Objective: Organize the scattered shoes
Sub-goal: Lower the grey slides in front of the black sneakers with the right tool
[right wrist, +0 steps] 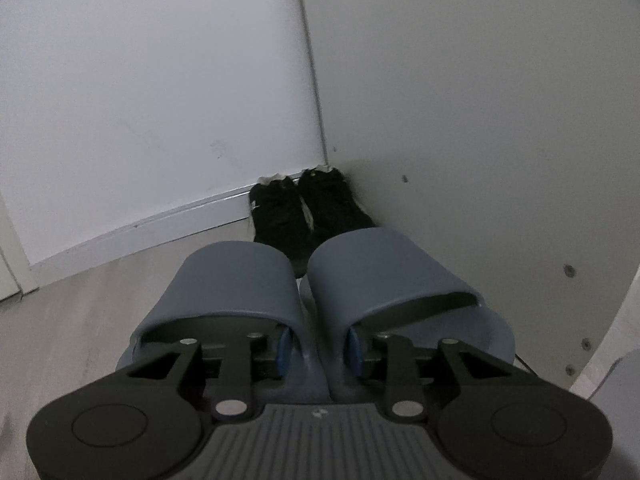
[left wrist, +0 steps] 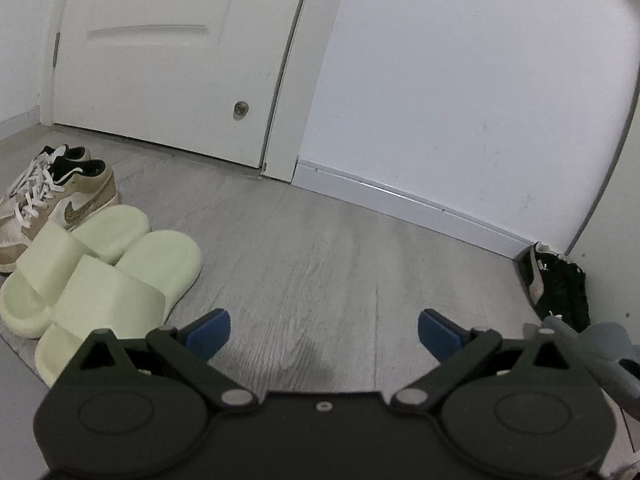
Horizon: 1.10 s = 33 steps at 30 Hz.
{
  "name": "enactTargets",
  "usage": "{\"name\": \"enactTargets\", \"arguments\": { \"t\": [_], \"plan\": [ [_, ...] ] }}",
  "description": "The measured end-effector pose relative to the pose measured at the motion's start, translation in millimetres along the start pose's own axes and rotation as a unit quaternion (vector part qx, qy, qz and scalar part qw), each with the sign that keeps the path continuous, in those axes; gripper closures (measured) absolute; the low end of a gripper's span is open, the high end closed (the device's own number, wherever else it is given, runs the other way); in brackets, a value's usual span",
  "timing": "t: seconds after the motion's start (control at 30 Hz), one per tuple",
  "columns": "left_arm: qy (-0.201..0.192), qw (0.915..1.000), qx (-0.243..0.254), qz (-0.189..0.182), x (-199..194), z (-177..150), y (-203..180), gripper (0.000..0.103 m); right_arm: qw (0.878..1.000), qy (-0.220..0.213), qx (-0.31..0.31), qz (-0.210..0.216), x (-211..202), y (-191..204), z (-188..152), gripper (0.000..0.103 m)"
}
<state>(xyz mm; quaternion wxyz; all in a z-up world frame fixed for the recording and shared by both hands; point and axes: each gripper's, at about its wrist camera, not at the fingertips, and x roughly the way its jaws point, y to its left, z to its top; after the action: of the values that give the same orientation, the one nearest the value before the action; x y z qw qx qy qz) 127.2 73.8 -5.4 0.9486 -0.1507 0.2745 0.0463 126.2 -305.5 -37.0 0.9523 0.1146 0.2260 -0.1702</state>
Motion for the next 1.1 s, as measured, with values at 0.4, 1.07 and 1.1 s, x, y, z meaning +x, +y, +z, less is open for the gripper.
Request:
{"name": "enactTargets", "arguments": {
  "t": [0.4, 1.07, 1.1],
  "plan": [
    [0.013, 0.9997, 0.02, 0.007, -1, -5, -8, 0.001, 0.994, 0.009, 0.085, -0.071, 37, -50, -1, 0.066],
    [0.027, 0.9984, 0.042, 0.026, 4, -9, -15, 0.001, 0.992, 0.062, 0.071, -0.087, 74, -39, -19, 0.061],
    [0.027, 0.9984, 0.041, 0.026, 4, -9, -15, 0.001, 0.993, 0.065, 0.055, -0.087, 80, -35, -19, 0.061]
  ]
}}
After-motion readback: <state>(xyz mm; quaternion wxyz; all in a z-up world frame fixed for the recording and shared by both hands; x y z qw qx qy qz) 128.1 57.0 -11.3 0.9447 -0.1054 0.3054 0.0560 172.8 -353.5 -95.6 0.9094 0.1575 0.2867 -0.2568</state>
